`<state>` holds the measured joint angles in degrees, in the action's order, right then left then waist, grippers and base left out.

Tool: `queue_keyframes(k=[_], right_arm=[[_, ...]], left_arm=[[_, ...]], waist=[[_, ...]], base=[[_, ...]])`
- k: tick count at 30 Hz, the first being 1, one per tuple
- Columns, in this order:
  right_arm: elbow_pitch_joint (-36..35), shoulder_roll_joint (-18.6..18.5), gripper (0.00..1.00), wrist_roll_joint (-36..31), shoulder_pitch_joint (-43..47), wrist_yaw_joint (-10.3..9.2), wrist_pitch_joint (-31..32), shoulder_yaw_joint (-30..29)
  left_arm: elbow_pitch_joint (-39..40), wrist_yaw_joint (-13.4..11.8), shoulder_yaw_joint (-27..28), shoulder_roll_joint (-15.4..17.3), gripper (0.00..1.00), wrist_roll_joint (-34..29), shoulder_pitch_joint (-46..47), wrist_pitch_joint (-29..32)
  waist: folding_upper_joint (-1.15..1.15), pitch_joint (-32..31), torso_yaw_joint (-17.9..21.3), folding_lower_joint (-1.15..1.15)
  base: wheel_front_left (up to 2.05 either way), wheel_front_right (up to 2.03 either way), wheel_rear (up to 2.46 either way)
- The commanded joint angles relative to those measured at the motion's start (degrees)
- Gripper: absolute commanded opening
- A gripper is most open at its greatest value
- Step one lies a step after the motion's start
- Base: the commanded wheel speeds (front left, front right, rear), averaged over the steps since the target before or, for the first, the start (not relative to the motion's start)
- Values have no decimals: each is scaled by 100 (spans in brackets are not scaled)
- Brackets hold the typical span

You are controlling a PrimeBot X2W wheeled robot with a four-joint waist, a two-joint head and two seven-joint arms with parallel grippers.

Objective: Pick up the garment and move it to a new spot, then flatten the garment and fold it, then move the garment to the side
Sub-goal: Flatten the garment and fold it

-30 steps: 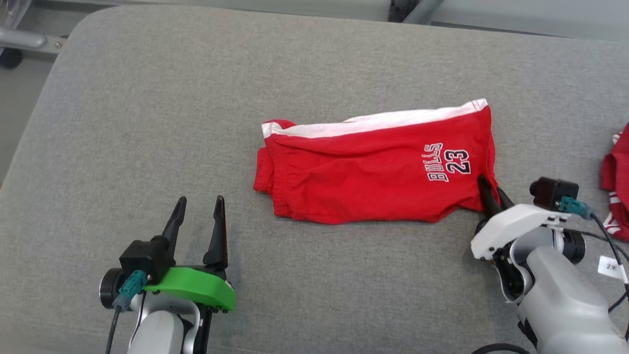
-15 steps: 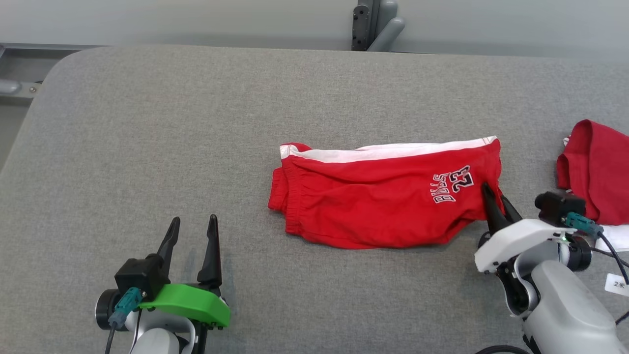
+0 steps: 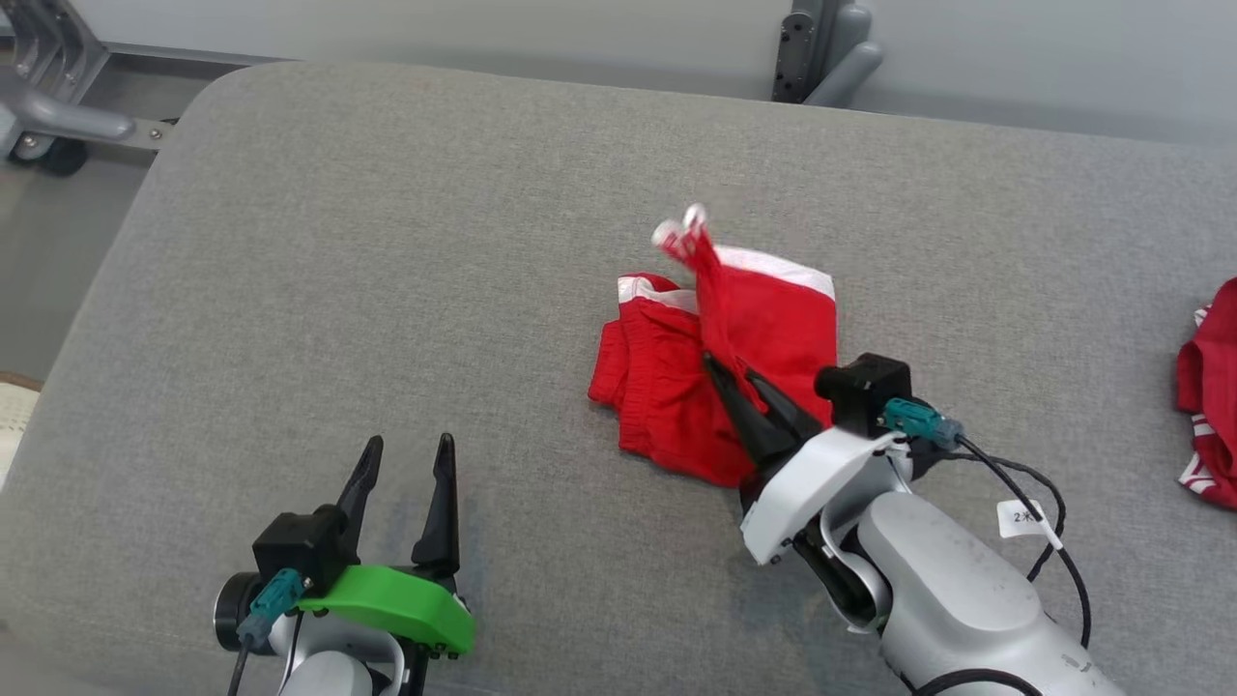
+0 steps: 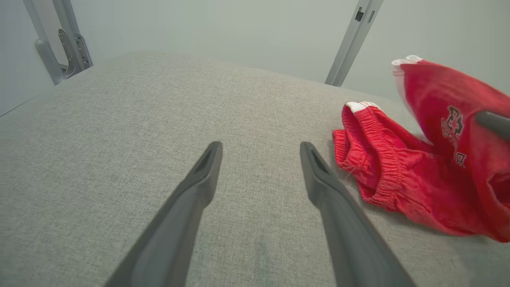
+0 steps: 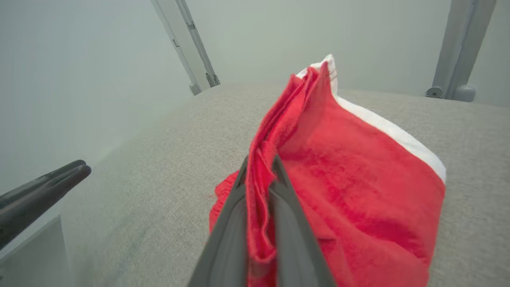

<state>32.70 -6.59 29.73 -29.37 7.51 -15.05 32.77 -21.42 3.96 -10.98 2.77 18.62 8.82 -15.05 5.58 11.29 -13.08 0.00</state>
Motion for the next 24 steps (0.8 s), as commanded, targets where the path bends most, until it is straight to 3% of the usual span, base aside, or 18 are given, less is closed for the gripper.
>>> queue_keyframes(k=[1,5,6,7,8,15,24], right_arm=[[87,46,0,114,-72,-7,-12,127],[412,261,0,282,-174,-5,-12,441],[476,285,28,333,-183,-5,-12,471],[519,301,83,367,-196,-5,-12,528],[475,323,100,405,-233,-5,-12,581],[88,341,100,567,-113,-5,-12,474],[-250,215,100,-228,534,-3,-12,-911]], left_arm=[[-28,-14,-12,26,100,43,-92,-11],[-26,-47,-104,25,100,102,-32,-11],[-29,-55,-120,25,100,114,-13,-12],[-36,-59,-133,24,100,121,1,-12],[-40,-72,-131,24,100,111,12,-12],[-52,-121,79,24,100,-18,-27,-12],[43,-132,475,24,100,-296,-149,-11]], waist=[[0,-43,-203,0],[0,-2,-364,0],[0,8,-375,0],[0,17,-379,0],[0,27,-371,0],[0,-23,-38,0],[0,-119,866,0]], base=[[0,0,0],[0,0,0],[0,0,0],[0,0,0],[0,0,0],[0,0,0],[0,0,0]])
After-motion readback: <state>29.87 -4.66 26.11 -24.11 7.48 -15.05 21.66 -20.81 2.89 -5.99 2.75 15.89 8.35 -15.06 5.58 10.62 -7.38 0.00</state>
